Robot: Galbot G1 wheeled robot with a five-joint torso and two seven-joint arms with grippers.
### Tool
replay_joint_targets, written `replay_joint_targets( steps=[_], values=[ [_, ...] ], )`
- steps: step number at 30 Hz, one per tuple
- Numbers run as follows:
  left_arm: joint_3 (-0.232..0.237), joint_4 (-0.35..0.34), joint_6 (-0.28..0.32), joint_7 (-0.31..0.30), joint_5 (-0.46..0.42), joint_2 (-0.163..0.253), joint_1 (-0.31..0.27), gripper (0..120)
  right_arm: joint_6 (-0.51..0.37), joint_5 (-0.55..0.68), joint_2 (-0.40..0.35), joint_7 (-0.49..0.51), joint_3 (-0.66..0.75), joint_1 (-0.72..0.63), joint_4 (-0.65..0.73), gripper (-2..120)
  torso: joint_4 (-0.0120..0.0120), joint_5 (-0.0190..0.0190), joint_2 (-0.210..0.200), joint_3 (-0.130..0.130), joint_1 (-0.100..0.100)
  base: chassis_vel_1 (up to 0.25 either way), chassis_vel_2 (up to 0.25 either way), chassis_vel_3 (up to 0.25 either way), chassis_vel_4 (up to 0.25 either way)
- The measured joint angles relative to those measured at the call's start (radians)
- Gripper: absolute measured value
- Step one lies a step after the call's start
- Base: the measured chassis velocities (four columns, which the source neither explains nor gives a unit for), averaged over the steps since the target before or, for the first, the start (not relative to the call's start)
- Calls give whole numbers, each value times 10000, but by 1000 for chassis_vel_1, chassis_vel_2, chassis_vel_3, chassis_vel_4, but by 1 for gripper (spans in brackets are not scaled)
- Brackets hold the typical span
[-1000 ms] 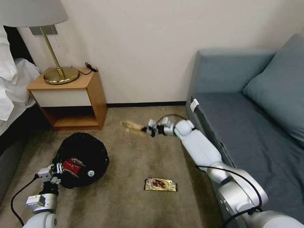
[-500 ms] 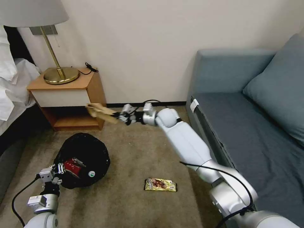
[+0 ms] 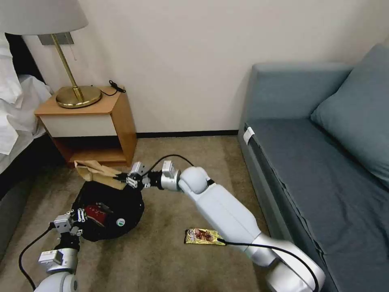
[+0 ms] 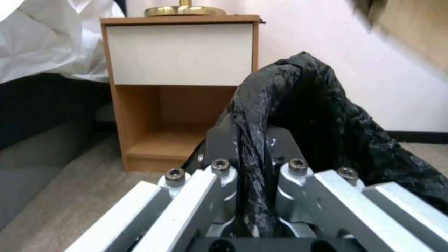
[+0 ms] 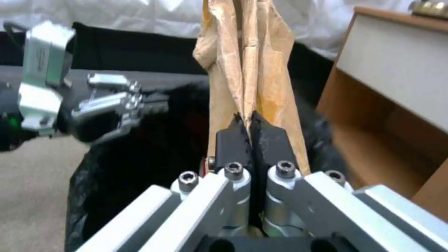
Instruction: Pick up the trash bin, then pick up the garbage on the floor and place it into the trash bin.
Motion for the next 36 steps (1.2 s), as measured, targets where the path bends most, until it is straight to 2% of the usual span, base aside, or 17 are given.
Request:
replay_joint_targets(
  steps=[9,34,36],
  values=[
    [51,-188,37,4,125,-153,63,5,571,-523,150,14,136,-353,-688,0,0,0,0,0,0,0,0,0,0],
    [136,-162,-1,14,279,-213,95,5,1059,-1252,96,325,-311,-670,-1292,0,2,0,0,0,0,0,0,0,0],
    [150,-118,-11,18,302,-225,80,5,1067,-1254,70,341,-307,-683,-1292,5,1,0,0,0,0,0,0,0,0]
  ],
)
